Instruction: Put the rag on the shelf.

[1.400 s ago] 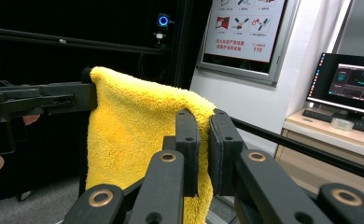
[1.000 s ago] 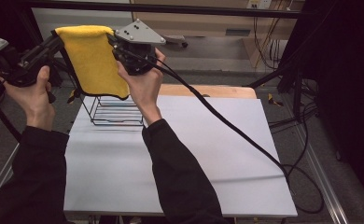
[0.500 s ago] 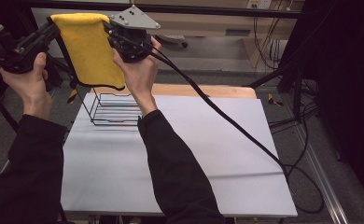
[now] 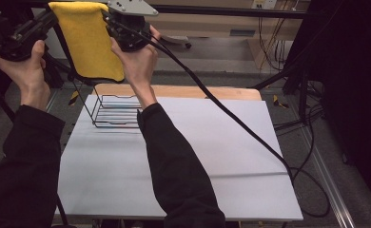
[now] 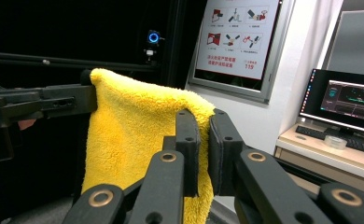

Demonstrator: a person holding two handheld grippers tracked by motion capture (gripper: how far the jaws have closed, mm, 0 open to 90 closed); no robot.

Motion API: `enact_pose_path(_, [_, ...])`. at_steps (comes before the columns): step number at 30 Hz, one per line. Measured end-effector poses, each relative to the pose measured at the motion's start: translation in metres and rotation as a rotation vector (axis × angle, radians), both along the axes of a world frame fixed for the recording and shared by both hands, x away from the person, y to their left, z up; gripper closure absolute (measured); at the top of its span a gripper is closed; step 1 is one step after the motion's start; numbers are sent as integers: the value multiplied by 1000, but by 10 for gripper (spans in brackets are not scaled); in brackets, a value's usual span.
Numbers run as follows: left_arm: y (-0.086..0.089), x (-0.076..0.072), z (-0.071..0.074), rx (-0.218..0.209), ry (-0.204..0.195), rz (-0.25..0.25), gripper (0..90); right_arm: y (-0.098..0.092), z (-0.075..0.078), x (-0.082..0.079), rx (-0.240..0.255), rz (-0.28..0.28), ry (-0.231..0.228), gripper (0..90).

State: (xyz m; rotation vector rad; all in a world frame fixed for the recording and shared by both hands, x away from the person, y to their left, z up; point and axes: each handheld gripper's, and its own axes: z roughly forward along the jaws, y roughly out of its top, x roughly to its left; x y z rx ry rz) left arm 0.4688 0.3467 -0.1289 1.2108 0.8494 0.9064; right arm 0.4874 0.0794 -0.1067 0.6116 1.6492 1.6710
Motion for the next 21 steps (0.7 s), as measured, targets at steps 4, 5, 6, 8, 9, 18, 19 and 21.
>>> enact_pose_path(4, [0, 9, 4, 7, 1, 9, 816, 2, 3, 8, 8, -4, 11, 839])
enact_pose_path(5, [0, 12, 5, 15, 1, 14, 817, 2, 3, 10, 6, -6, 9, 839])
enact_pose_path(6, [0, 15, 5, 15, 6, 15, 816, 3, 4, 12, 7, -9, 12, 839])
enact_pose_path(8, [2, 20, 5, 0, 14, 8, 816, 4, 6, 16, 4, -9, 14, 839])
enact_pose_path(9, [3, 23, 5, -10, 16, 4, 816, 5, 6, 18, -4, -10, 9, 839])
enact_pose_path(18, [2, 41, 3, 27, 21, 9, 816, 6, 4, 35, -12, -26, 31, 839])
enact_pose_path(19, [2, 42, 1, 25, 21, 7, 816, 6, 4, 36, -13, -28, 29, 839])
enact_pose_path(21, [3, 44, -4, 25, 24, 2, 816, 7, 2, 38, -24, -31, 27, 839])
